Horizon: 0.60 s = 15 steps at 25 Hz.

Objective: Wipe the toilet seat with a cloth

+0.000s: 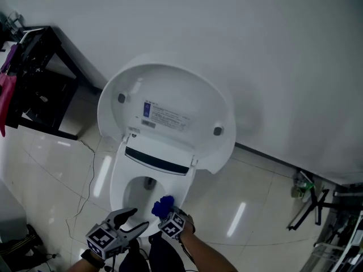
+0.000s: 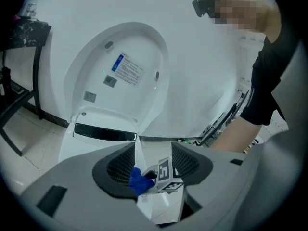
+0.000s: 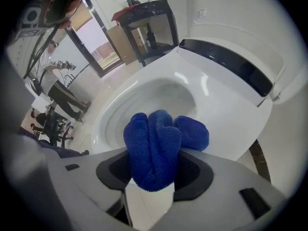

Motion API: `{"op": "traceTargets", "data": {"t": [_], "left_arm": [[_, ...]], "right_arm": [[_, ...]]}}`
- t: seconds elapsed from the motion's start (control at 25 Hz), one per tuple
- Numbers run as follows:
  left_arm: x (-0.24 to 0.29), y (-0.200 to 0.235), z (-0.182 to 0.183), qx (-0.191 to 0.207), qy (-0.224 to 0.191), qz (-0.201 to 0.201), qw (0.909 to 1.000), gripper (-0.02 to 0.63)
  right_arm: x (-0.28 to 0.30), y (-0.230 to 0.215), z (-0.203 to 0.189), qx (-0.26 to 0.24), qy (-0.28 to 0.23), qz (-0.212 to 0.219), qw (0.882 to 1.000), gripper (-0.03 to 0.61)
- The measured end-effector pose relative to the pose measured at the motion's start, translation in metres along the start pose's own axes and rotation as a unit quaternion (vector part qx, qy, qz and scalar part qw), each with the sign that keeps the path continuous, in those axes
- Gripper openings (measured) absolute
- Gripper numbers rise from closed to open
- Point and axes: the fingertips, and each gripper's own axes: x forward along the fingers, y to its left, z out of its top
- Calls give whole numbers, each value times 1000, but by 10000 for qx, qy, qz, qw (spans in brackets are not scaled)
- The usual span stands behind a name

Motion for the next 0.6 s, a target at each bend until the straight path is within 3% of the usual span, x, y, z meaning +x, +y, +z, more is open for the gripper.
{"op": "traceTargets", "data": {"t": [0.44,0.6], "left_arm": [[-9,-8,-22,153,109,-80,9998,244],[-17,-9,-21,275,84,-87,9995,244]], "right_arm": [[12,88,-34,644,-27,861,9942,233],[-2,76,-15,1108,-576,891,9882,233]]}}
